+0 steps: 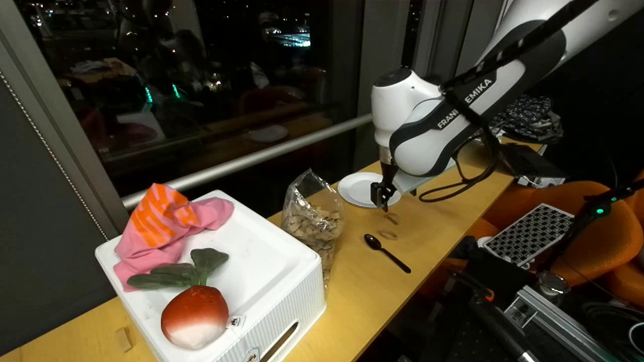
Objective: Remove the rubber bands from the table and put them in the plastic
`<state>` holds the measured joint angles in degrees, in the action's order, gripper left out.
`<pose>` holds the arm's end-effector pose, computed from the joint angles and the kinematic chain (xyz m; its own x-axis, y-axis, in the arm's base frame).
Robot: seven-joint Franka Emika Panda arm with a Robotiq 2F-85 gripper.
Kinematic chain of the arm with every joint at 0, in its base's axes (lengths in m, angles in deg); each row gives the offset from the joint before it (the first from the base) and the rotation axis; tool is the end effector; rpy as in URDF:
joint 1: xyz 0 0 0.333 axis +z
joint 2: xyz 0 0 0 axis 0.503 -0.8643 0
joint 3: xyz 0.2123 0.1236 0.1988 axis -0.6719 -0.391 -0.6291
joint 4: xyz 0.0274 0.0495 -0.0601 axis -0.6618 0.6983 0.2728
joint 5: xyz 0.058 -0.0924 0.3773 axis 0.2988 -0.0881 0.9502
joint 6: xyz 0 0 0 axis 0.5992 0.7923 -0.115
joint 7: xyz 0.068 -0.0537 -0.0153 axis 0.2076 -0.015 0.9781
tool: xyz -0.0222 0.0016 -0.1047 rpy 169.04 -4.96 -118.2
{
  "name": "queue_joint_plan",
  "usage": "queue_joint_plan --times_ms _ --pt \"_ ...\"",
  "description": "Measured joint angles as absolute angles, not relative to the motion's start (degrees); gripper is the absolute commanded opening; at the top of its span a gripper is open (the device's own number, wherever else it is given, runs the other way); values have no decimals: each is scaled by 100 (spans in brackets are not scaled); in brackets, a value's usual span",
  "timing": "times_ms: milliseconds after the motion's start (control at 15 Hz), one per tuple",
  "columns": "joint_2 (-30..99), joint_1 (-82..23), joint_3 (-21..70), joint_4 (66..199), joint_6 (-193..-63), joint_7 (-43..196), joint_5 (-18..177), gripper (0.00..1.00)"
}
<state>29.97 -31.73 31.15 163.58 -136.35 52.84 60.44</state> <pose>0.5546 -0.1168 0.2279 0.9320 -0.3553 0.0714 -0.3605 -0.8886 0.2835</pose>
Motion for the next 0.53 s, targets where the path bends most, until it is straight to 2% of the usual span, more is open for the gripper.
queue_joint_plan --times_ms 533 --pt "2380 -3119 3074 16354 -14530 5729 6823 100"
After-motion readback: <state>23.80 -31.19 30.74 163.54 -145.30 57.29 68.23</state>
